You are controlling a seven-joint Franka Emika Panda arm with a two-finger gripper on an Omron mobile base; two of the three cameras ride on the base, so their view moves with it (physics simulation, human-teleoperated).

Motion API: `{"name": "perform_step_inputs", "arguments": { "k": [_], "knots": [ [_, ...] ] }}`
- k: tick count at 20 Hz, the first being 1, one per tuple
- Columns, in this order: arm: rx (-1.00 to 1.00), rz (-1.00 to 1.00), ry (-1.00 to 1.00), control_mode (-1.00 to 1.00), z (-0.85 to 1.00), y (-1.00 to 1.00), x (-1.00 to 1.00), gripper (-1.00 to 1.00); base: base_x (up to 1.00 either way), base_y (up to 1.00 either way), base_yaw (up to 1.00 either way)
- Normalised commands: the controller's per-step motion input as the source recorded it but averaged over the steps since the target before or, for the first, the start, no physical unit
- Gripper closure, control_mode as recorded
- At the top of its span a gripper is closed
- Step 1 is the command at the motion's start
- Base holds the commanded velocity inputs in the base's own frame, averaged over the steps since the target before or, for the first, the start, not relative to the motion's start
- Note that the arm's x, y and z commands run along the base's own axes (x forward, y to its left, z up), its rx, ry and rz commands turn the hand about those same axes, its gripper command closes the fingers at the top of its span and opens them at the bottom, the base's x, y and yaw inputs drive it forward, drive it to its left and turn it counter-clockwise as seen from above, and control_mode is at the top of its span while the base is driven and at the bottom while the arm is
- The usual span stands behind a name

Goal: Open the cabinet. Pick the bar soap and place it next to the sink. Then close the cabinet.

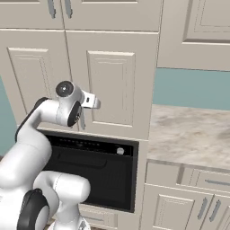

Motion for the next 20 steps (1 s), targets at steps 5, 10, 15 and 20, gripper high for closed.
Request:
{"name": "perform_step_inputs", "arguments": {
  "k": [5, 10, 15, 20],
  "knots": [
    [0.0, 0.0, 0.05, -1.0, -0.01, 0.0, 0.01, 1.0, 0.0, 0.0, 0.0],
    [0.0, 0.0, 0.01, -1.0, 0.0, -0.1, -0.01, 1.0, 0.0, 0.0, 0.0],
    [0.0, 0.0, 0.0, -1.0, 0.04, -0.41, -0.35, 1.0, 0.0, 0.0, 0.0],
    [0.0, 0.0, 0.0, -1.0, 0.1, -0.52, -0.79, 1.0, 0.0, 0.0, 0.0]
  ]
}}
